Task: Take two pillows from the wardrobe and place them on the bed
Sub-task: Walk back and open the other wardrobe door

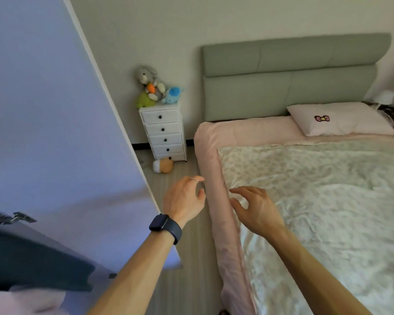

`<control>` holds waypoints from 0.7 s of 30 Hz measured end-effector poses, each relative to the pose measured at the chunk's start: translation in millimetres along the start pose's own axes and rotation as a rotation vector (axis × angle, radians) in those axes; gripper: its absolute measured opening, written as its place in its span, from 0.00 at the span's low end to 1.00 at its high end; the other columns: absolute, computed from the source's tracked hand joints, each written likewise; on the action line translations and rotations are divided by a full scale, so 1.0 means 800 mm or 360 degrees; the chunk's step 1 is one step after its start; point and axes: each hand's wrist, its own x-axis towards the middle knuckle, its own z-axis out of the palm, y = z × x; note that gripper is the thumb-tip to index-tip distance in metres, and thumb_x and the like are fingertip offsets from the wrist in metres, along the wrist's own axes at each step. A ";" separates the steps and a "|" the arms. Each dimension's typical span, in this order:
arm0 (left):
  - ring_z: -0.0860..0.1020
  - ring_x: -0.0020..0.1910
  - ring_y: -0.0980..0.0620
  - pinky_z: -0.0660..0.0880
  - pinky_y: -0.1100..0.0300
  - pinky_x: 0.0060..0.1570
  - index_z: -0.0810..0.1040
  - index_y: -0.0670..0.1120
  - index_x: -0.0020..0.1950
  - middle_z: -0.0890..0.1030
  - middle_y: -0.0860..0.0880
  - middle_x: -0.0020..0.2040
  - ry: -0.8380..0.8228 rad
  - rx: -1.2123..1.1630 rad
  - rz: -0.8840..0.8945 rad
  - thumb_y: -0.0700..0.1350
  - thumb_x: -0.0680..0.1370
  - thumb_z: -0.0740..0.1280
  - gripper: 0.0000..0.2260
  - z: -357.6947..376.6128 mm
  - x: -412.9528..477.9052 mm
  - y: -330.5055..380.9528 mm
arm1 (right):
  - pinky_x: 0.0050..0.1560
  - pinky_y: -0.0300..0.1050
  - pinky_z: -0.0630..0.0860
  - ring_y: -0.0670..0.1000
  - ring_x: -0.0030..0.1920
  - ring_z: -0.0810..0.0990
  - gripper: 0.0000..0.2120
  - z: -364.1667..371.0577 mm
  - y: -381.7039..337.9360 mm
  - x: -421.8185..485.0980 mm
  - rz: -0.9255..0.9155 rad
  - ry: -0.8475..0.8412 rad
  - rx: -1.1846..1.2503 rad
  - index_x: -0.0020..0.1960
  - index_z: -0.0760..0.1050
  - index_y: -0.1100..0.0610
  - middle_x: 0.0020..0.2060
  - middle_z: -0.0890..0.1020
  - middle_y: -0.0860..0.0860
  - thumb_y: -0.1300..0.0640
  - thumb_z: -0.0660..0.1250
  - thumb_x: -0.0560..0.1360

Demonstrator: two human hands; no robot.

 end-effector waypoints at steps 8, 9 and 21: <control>0.79 0.57 0.47 0.74 0.56 0.44 0.75 0.55 0.67 0.77 0.49 0.65 -0.0014 -0.0098 -0.0141 0.50 0.80 0.62 0.15 0.037 0.224 -0.023 | 0.66 0.50 0.72 0.54 0.68 0.73 0.16 0.005 0.041 0.203 0.0002 0.0042 0.0058 0.66 0.78 0.47 0.64 0.81 0.46 0.48 0.64 0.79; 0.78 0.58 0.47 0.76 0.55 0.46 0.76 0.55 0.66 0.78 0.49 0.64 0.0012 -0.0136 -0.0187 0.50 0.80 0.62 0.15 0.037 0.249 -0.027 | 0.66 0.50 0.72 0.54 0.68 0.73 0.16 0.006 0.040 0.226 -0.0010 0.0039 0.0065 0.66 0.78 0.47 0.64 0.80 0.46 0.48 0.65 0.79; 0.78 0.58 0.41 0.76 0.49 0.51 0.76 0.53 0.66 0.80 0.45 0.62 0.0592 -0.0086 -0.1057 0.48 0.79 0.62 0.15 -0.025 0.386 -0.199 | 0.66 0.54 0.73 0.57 0.63 0.77 0.14 0.088 -0.082 0.501 -0.0616 -0.0197 0.0121 0.63 0.81 0.50 0.60 0.83 0.50 0.51 0.68 0.78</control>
